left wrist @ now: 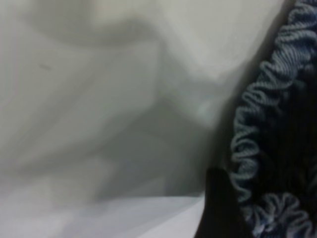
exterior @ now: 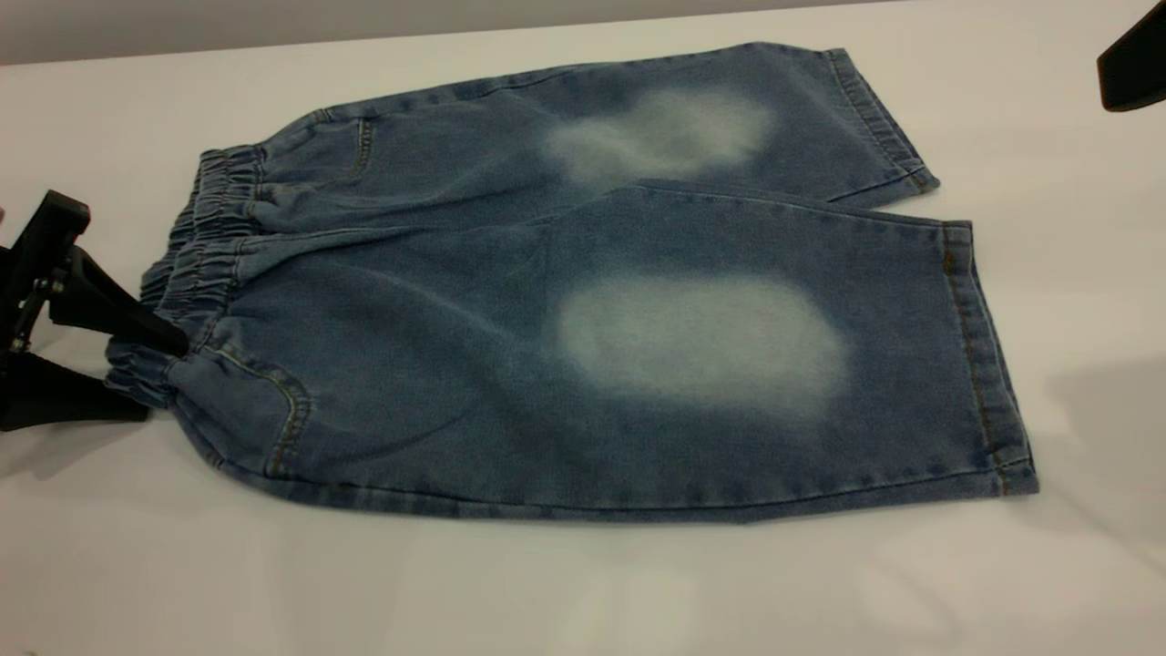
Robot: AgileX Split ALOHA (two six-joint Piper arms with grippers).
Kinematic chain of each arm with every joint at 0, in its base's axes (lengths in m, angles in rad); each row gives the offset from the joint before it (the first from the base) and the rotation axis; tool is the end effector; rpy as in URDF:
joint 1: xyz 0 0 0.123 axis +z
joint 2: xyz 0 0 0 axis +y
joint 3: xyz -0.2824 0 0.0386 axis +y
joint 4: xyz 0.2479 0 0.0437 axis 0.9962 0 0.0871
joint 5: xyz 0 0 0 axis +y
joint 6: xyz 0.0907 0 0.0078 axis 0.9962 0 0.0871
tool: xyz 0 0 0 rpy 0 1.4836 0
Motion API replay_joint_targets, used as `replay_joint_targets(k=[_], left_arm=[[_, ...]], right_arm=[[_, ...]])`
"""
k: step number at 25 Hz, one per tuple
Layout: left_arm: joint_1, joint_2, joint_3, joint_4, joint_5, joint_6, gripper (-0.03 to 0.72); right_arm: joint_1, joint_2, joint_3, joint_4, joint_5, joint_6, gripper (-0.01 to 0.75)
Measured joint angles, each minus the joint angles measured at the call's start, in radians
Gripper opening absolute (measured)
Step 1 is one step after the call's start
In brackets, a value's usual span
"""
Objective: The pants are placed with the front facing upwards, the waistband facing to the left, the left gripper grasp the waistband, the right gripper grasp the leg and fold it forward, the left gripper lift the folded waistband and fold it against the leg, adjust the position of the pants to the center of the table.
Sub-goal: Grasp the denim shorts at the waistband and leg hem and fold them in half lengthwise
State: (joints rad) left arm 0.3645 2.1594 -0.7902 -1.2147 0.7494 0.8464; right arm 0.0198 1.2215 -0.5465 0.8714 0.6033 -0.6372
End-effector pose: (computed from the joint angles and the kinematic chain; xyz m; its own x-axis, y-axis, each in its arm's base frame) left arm 0.2819 0.0453 0.0323 -0.8312 -0.5244 0.1847 -0.5149 0.6008 -0.6115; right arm 0.2035 0.0436 0.2115 -0.8705 0.1063 -0.4806 -0.1324 0.8899 0.4366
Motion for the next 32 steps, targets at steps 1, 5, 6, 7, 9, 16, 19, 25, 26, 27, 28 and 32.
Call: replay_joint_targets(k=[1,5,6,7,9,16,19,25,26,27,28,32], left_arm=[[0.000,0.008,-0.001,-0.007,0.001,-0.004,0.415],[0.000,0.030,-0.001,-0.016,0.005,-0.010,0.351],[0.000,0.032,-0.001,-0.016,0.002,-0.010,0.320],[0.000,0.032,-0.001,-0.016,-0.006,-0.009,0.286],[0.000,0.035,-0.001,-0.027,-0.018,0.004,0.191],[0.000,-0.005,0.000,-0.004,-0.021,0.039,0.111],[0.000,-0.066,0.001,-0.005,0.010,0.039,0.111],[0.000,-0.150,0.001,-0.015,0.060,0.039,0.111],[0.000,-0.149,0.001,-0.016,0.069,0.039,0.111],[0.000,-0.148,0.001,-0.016,0.080,0.039,0.111],[0.000,-0.148,0.001,-0.016,0.090,0.039,0.111],[0.000,-0.148,0.001,-0.024,0.095,0.039,0.111]], right_arm=[[0.000,0.000,0.000,0.000,0.000,0.000,0.431],[0.000,0.000,0.000,0.001,0.004,-0.001,0.431],[0.000,0.000,0.000,0.001,0.004,-0.001,0.431],[0.000,0.000,0.000,0.001,0.004,-0.001,0.431],[0.000,0.000,0.000,0.001,0.005,-0.001,0.431],[0.000,0.059,0.012,-0.007,0.082,0.083,0.431],[0.000,0.120,0.047,-0.007,0.049,0.112,0.431],[0.000,0.287,0.081,0.031,-0.026,0.075,0.431],[0.000,0.319,0.080,0.051,-0.043,0.051,0.431],[0.000,0.351,0.080,0.079,-0.052,0.028,0.431],[0.000,0.377,0.080,0.110,-0.052,-0.002,0.431],[0.000,0.501,0.080,0.242,-0.036,-0.142,0.431]])
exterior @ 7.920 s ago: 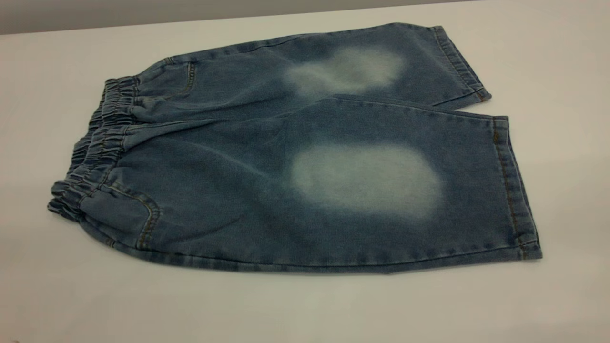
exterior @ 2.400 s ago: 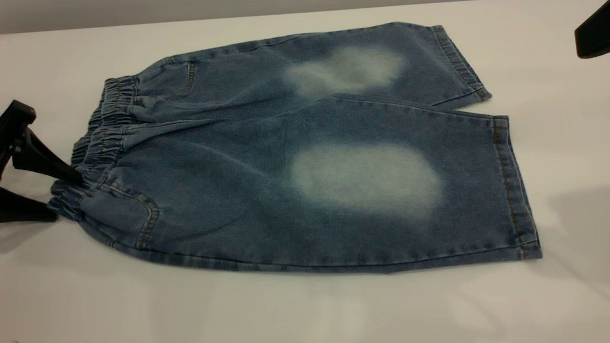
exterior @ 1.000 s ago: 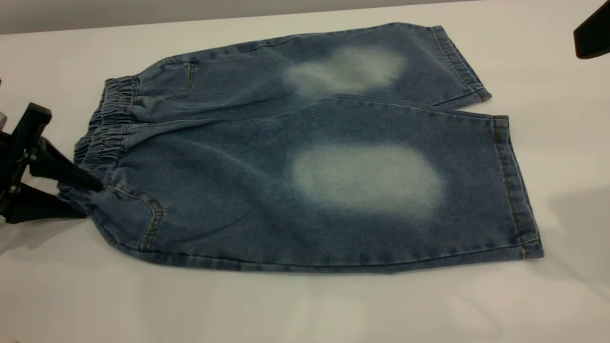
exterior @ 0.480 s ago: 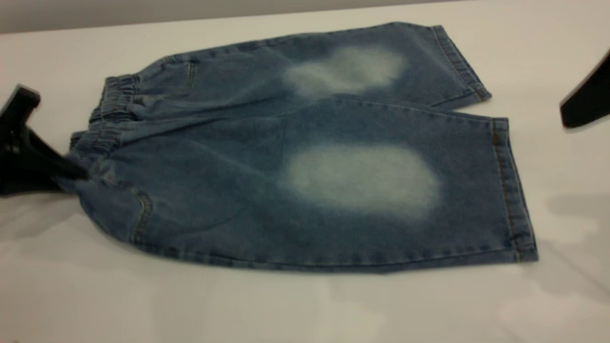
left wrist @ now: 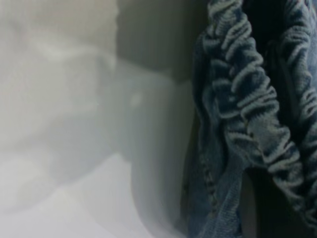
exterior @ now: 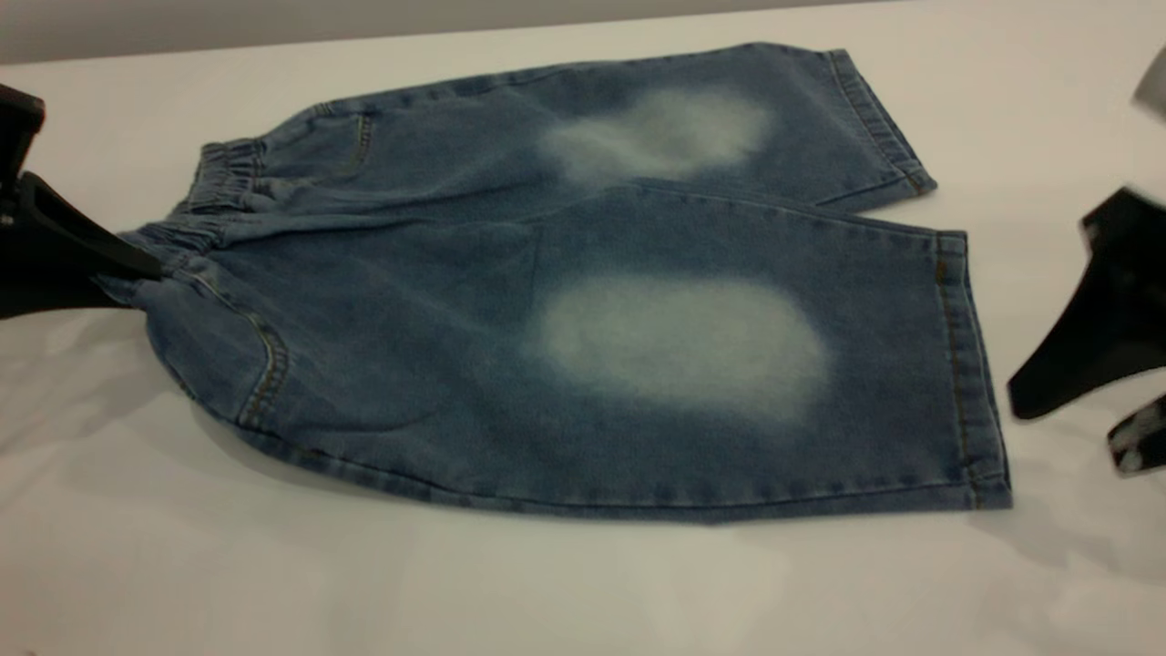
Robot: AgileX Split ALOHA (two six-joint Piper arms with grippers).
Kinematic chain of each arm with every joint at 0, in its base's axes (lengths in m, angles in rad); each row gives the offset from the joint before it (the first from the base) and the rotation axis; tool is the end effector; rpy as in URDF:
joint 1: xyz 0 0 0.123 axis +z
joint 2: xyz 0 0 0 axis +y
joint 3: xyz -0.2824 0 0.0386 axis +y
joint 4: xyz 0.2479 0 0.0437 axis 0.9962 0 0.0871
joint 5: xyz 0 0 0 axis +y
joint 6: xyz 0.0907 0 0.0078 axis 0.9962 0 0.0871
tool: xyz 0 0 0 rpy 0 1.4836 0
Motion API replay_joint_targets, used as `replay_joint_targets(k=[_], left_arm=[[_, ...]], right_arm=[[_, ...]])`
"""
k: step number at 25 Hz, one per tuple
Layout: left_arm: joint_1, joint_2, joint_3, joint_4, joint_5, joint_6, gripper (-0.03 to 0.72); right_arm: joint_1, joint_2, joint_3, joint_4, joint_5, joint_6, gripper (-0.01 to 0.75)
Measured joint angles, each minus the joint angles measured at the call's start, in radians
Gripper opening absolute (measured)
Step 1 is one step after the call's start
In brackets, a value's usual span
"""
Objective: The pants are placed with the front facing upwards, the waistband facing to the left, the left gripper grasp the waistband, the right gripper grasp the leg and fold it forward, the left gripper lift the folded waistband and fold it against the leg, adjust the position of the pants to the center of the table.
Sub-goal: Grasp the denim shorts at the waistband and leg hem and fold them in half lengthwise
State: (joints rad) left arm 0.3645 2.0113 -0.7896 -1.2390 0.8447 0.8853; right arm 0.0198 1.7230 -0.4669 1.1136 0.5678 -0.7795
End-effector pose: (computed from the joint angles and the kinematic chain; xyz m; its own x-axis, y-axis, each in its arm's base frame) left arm 0.2907 0.0419 0.0799 -0.8708 -0.4877 0.0619 -0.3832 0.5946 -0.7068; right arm 0.2084 0.0482 0.0950 -0.9780 0.2084 0.0018 0.1819 0.8495 0.4952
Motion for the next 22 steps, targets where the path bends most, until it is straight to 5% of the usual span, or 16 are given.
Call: replay_joint_targets(k=[11,22], left_arm=[[0.000,0.000,0.000,-0.019,0.024,0.004,0.111],[0.000,0.000,0.000,-0.055,0.041,0.032,0.111]], right_arm=[[0.000,0.268,0.000,0.341,0.119,-0.385,0.431],[0.000,0.345,-0.070,0.374,0.089,-0.408,0.431]])
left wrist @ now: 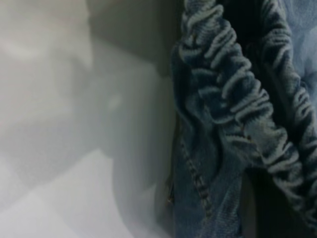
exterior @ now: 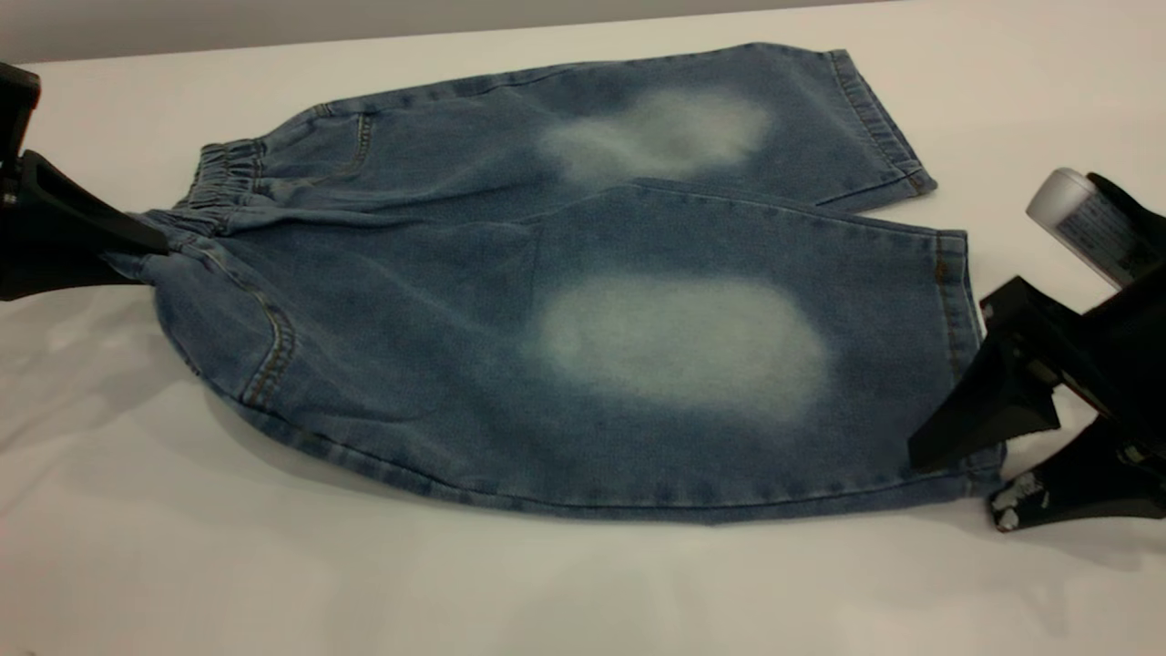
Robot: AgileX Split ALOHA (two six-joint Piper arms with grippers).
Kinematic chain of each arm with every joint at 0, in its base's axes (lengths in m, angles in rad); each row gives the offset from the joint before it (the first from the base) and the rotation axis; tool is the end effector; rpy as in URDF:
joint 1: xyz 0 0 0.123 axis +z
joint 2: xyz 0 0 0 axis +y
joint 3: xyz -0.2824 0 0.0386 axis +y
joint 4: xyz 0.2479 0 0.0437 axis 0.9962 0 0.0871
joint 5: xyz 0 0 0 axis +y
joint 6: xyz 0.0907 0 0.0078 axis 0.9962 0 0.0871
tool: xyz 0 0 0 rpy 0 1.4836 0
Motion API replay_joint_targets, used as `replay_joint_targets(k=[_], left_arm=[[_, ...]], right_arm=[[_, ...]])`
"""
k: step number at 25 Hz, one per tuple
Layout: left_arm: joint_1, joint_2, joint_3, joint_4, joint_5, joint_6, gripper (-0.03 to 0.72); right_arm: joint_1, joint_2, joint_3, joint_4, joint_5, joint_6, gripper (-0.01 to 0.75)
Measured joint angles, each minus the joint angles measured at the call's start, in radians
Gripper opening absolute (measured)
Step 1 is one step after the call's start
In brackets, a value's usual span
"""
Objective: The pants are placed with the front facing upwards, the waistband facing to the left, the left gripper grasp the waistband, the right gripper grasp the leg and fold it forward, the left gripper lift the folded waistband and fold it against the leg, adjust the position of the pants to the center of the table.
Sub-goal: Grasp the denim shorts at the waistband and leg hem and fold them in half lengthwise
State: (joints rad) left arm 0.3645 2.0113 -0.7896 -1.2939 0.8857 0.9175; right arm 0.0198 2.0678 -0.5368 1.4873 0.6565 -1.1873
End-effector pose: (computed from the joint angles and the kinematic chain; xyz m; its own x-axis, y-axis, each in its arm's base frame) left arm 0.2933 0.0392 0.0837 -0.8672 -0.4945 0.0594 -0.3675 0.5549 -0.7463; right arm 0.2255 0.0599 0.0348 -0.9743 0.1988 0.1064 0.2222 0.7678 0.6009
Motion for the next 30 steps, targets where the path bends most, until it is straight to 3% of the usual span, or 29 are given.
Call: replay_joint_targets(k=[9,16,21,30], left_arm=[[0.000,0.000,0.000,0.003,-0.003,-0.001,0.111],[0.000,0.000,0.000,0.003,-0.003,0.002,0.111],[0.000,0.000,0.000,0.003,-0.003,0.002,0.111],[0.000,0.000,0.000,0.004,-0.001,0.002,0.111]], right_arm=[[0.000,0.000,-0.001,0.107,-0.002,-0.122,0.431],[0.000,0.000,-0.001,0.176,0.092,-0.219,0.431],[0.000,0.018,0.000,0.138,0.024,-0.150,0.430],[0.000,0.019,0.000,0.213,0.063,-0.236,0.333]])
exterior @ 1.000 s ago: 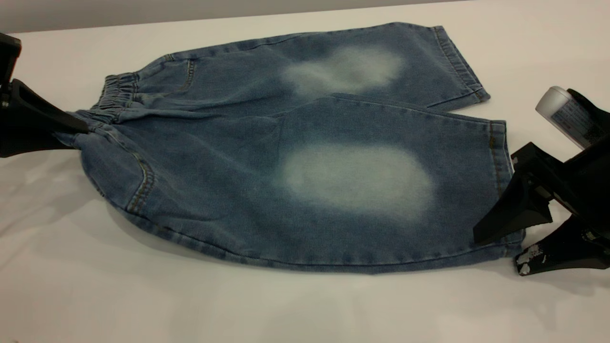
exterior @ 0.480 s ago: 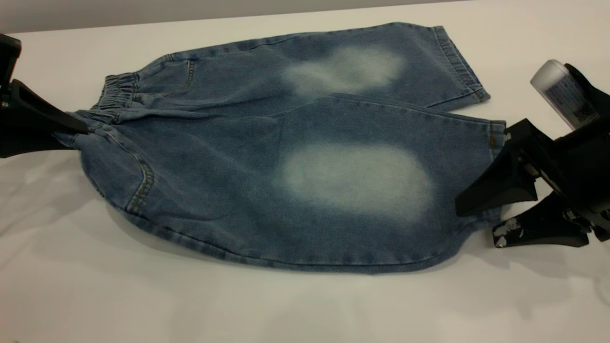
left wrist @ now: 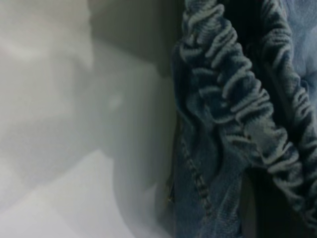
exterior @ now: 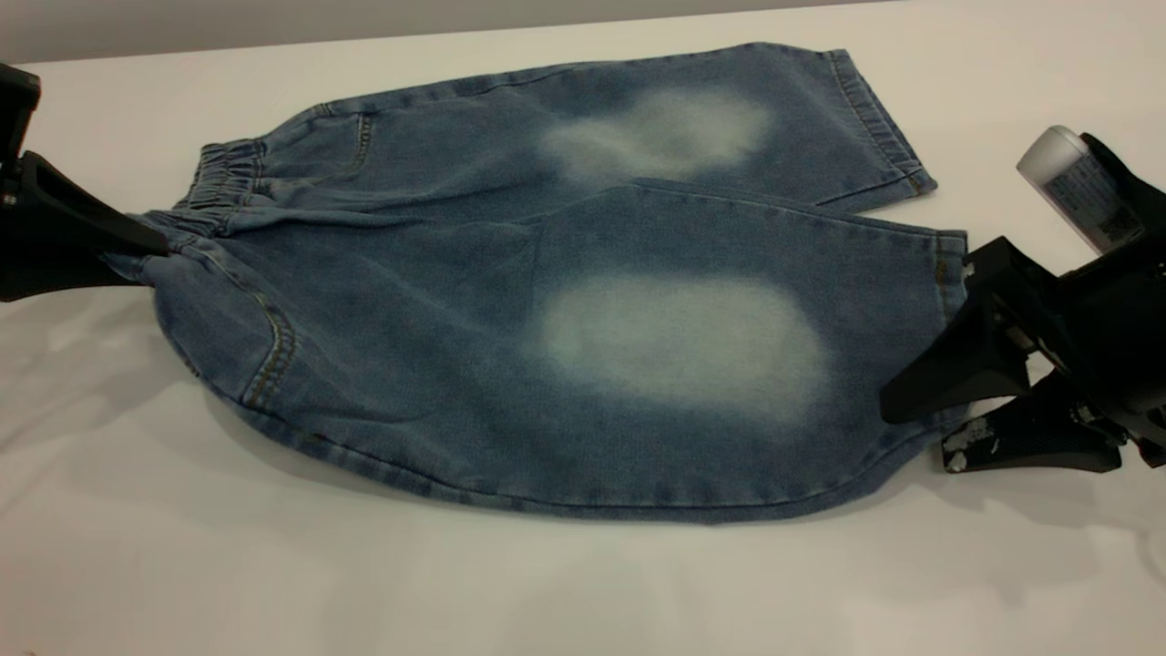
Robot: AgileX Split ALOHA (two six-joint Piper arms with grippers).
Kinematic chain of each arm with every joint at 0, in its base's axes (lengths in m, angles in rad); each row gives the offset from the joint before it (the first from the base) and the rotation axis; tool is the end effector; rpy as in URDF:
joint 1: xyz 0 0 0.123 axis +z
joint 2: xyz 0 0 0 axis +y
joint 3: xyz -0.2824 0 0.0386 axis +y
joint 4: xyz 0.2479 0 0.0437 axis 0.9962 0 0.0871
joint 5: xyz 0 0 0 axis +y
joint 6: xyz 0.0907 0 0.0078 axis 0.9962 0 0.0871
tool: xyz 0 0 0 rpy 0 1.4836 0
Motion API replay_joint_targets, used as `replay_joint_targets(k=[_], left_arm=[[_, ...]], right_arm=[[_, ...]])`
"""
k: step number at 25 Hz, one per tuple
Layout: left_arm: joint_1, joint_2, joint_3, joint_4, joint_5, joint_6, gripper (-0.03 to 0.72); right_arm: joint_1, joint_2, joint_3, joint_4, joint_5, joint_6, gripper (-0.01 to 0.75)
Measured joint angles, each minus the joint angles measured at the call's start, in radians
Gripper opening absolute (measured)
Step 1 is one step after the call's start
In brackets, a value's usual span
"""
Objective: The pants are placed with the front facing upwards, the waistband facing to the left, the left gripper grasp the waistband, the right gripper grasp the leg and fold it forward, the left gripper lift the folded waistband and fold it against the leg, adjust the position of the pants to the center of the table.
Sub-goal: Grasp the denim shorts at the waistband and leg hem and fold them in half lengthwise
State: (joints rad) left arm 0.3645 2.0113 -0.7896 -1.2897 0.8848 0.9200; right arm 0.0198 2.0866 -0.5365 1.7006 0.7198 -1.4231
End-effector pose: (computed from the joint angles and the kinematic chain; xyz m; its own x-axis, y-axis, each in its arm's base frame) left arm 0.2930 0.0393 0.0835 -0.8697 -0.4902 0.0569 -0.3639 0.5593 -0.7448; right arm 0.2356 0.0643 0.0355 -0.9758 0.2185 -0.0076 0.1563 0.7217 0.6743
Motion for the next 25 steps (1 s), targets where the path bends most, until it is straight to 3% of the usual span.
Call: replay_joint_targets(k=[2,7,9,19,25], left_arm=[[0.000,0.000,0.000,0.001,0.000,0.000,0.111],[0.000,0.000,0.000,0.003,0.000,0.005,0.111],[0.000,0.000,0.000,0.004,0.001,0.007,0.111],[0.000,0.000,0.000,0.016,0.004,0.010,0.111],[0.000,-0.001,0.000,0.105,0.047,-0.048,0.111]], right_arm=[[0.000,0.000,0.000,0.000,0.000,-0.010,0.279],[0.000,0.000,0.000,-0.001,0.022,-0.027,0.062],[0.000,0.000,0.000,-0.001,0.023,-0.027,0.025],[0.000,-0.005,0.000,-0.112,0.032,0.034,0.020],[0.000,-0.057,0.010,-0.233,0.033,0.129,0.020]])
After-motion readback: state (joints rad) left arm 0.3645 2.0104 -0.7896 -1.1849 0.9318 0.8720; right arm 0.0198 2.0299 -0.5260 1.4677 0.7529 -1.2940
